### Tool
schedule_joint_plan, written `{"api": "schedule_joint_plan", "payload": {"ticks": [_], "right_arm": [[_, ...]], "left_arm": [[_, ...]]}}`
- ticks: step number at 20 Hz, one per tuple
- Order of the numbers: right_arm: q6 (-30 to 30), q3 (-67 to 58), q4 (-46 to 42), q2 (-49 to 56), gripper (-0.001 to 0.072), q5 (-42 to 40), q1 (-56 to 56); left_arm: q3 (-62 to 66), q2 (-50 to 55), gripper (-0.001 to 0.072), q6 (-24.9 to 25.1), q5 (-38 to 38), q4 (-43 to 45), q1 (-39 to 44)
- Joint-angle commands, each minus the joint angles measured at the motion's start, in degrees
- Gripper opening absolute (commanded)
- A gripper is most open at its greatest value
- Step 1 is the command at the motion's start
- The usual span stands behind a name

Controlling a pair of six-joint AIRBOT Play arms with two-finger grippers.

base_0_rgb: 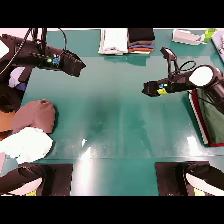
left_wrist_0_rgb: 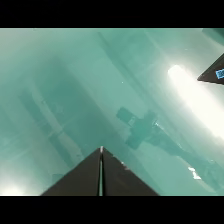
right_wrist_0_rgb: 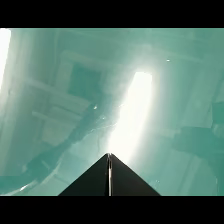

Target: Fold the shirts.

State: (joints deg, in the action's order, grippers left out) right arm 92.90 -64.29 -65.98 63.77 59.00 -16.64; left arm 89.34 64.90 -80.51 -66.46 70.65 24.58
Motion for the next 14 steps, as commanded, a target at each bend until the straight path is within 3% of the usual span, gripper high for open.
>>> {"api": "schedule_joint_plan", "payload": {"ticks": [1, 11, 14], "right_arm": [[0.02, -0.07, 0.02, 0.04, 0.0021, -0.07, -0.04], [0.04, -0.07, 0.02, 0.04, 0.0021, 0.00, -0.07], [0.04, 0.00, 0.02, 0.04, 0.0021, 0.35, -0.07]], "left_arm": [[0.02, 0.02, 0.0032, -0.02, 0.00, 0.02, 0.02], [0.04, 0.02, 0.0032, -0.02, 0.02, 0.02, 0.02], [0.07, -0.04, 0.0032, 0.15, 4.11, 1.07, -0.39]]}}
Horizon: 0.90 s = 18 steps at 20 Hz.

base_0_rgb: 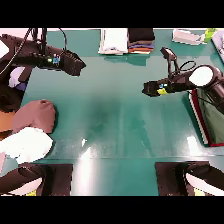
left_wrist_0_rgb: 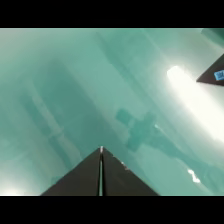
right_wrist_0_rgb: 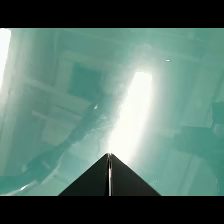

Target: Fold the shirts.

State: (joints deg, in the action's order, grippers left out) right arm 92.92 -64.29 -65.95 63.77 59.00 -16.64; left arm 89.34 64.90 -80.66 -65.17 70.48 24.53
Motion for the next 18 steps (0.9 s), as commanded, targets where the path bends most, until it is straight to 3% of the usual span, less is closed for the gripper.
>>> {"api": "schedule_joint_plan", "payload": {"ticks": [1, 3, 5, 8, 9, 10, 11, 15, 18], "right_arm": [[0.00, 0.00, -0.02, 0.04, 0.0021, 0.55, -0.07], [0.00, 0.00, -0.04, 0.04, 0.0021, 1.36, -0.07], [0.00, 0.00, -0.04, 0.04, 0.0021, 1.51, -0.07], [0.00, 0.00, -0.04, 0.07, 0.0021, 1.33, -0.07], [0.00, 0.00, -0.04, 0.04, 0.0021, 1.31, -0.07], [0.00, 0.00, -0.04, 0.04, 0.0021, 1.40, -0.07], [0.00, 0.00, -0.02, 0.07, 0.0021, 1.44, -0.07], [0.02, 0.00, -0.02, 0.07, 0.0021, 1.40, -0.07], [0.00, 0.00, -0.02, 0.07, 0.0021, 1.42, -0.07]], "left_arm": [[0.15, -0.37, 0.0032, -0.57, 1.57, 4.57, -1.53], [0.04, -1.70, 0.0032, -4.59, -5.88, 12.96, -7.34], [-0.63, -2.10, 0.0032, -4.83, -14.21, 17.97, -15.47], [-8.04, -2.43, 0.0035, -4.79, -18.21, 20.00, -25.90], [-11.91, -2.40, 0.0187, -4.61, -17.57, 20.00, -28.04], [-16.50, -2.36, 0.0564, -4.61, -15.78, 20.00, -29.66], [-21.24, -2.36, 0.0598, -4.81, -12.50, 20.06, -30.82], [-35.41, -1.55, 0.0600, -4.81, 0.13, 21.03, -32.13], [-38.66, 0.59, 0.0599, -4.83, 2.56, 21.22, -32.13]]}}
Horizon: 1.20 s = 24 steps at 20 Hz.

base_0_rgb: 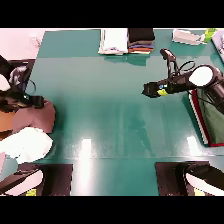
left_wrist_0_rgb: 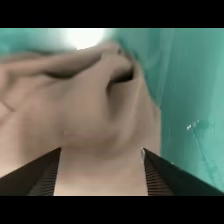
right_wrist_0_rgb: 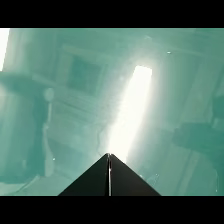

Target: Fold the shirts.

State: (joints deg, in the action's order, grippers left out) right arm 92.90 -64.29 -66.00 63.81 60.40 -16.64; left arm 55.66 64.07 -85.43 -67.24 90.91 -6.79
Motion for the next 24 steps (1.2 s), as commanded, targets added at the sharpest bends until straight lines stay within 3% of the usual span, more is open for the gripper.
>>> {"api": "schedule_joint_plan", "payload": {"ticks": [1, 2, 3, 4, 9, 14, 19, 24], "right_arm": [[0.04, 0.00, 0.04, 0.02, 0.0021, 0.00, -0.07], [0.04, 0.00, 0.02, 0.00, 0.0021, -0.04, -0.07], [0.02, -0.02, 0.02, 0.00, 0.0021, -0.26, -0.07], [0.04, -0.22, 0.33, -0.04, 0.0021, -0.39, 0.02], [0.04, -12.39, 0.50, -0.04, 0.0021, 2.82, 0.17], [0.04, -28.24, 0.24, -0.04, 0.0021, 2.58, 0.17], [0.04, -38.05, -0.17, 0.00, 0.0020, 2.64, 0.20], [0.04, -43.32, -0.20, 0.00, 0.0021, 2.56, 0.20]], "left_arm": [[-4.92, 1.51, 0.0597, -0.15, 4.59, 0.79, -0.81], [-4.33, 1.46, 0.0417, -0.57, 3.96, 0.83, -0.81], [-3.28, 1.25, 0.0144, -0.48, 2.91, 0.83, -0.81], [-2.08, 0.52, 0.0034, -0.35, 2.56, 0.83, -0.81], [15.26, -8.72, 0.0030, 0.94, -1.66, 0.17, 1.68], [33.55, -14.51, 0.0029, 1.92, -9.62, 0.20, 18.21], [37.57, -13.00, 0.0029, 1.92, -8.63, 0.22, 36.41], [37.57, 0.11, 0.0031, 1.95, -9.92, -4.00, 50.47]]}}
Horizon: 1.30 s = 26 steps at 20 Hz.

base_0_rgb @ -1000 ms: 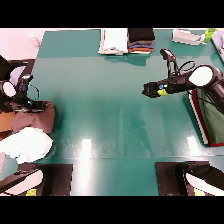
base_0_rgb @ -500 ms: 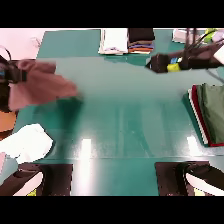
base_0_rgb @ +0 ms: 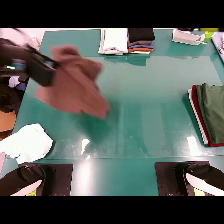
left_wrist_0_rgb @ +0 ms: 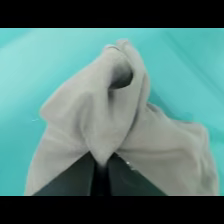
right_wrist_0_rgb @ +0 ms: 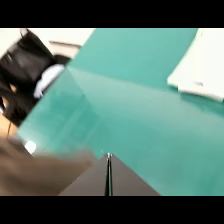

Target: Fold the shirts.

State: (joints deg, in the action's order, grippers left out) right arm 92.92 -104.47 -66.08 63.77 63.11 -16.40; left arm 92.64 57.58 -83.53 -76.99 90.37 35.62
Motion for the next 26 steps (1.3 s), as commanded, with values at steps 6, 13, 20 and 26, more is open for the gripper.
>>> {"api": "schedule_joint_plan", "payload": {"ticks": [6, 13, 20, 26], "right_arm": [[0.02, -3.39, -0.11, 0.04, 0.0021, 1.03, -0.07], [0.02, -3.26, -3.08, 0.07, 0.0020, 2.91, -0.07], [0.02, -3.28, -3.06, 1.27, 0.0021, 4.55, -0.07], [0.07, -3.28, -3.06, 4.26, 0.0021, 9.51, -0.07]], "left_arm": [[0.59, 22.67, 0.0555, 2.16, 7.37, -7.41, 14.23], [-4.11, 18.14, 0.0557, -2.89, -3.43, -5.07, -9.07], [-19.82, 24.98, 0.0557, -3.45, 10.93, -10.82, -12.85], [-19.82, 34.05, 0.0556, -3.41, 14.64, -15.58, -12.85]]}}
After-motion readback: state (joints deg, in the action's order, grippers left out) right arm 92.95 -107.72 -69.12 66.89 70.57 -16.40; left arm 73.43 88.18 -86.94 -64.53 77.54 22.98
